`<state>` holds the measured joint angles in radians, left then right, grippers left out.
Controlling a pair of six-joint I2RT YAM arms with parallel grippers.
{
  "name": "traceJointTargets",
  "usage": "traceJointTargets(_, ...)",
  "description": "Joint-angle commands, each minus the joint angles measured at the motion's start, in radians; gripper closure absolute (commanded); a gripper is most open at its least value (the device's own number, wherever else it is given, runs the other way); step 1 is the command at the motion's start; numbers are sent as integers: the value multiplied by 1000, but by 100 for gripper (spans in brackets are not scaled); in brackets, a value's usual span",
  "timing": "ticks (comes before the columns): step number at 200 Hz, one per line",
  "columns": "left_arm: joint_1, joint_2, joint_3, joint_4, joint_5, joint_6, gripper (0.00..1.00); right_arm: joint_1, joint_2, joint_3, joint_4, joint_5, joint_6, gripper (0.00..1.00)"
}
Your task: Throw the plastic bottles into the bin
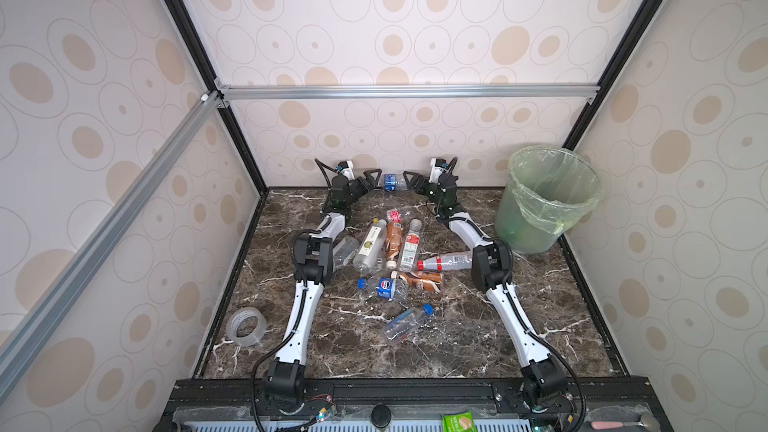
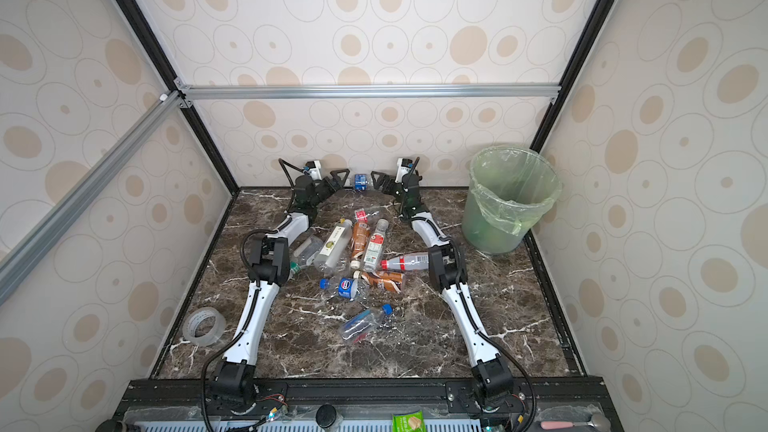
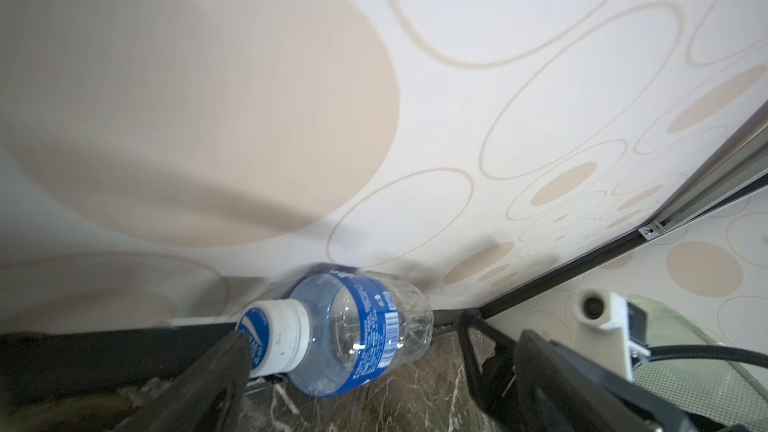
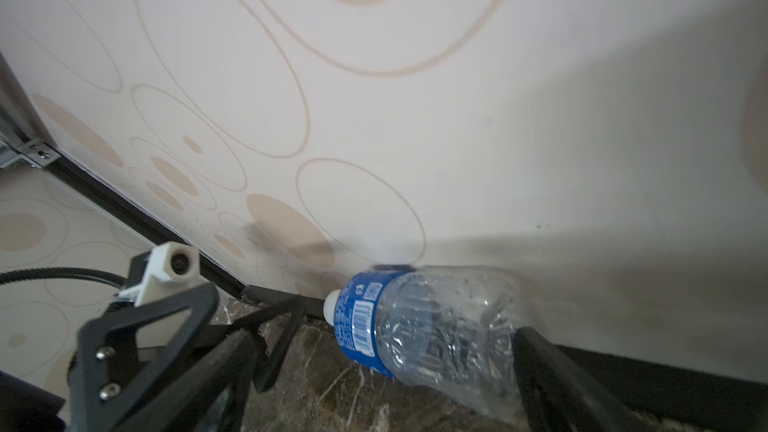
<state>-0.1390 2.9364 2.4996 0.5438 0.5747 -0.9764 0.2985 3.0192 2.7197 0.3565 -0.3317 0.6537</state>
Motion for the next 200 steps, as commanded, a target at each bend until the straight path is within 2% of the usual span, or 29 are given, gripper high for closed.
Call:
traceJointTargets(1,1,40,49,56,-21,-8,1,17,18,21,1,25,2,1)
traceJointTargets(79,-37,96,77,67,-64,-5,1,41,59,62,16,60,10,1)
traceJointTargets(200,-77,82,87,98,-47,-32,1,31,59,52,44,84,33,1)
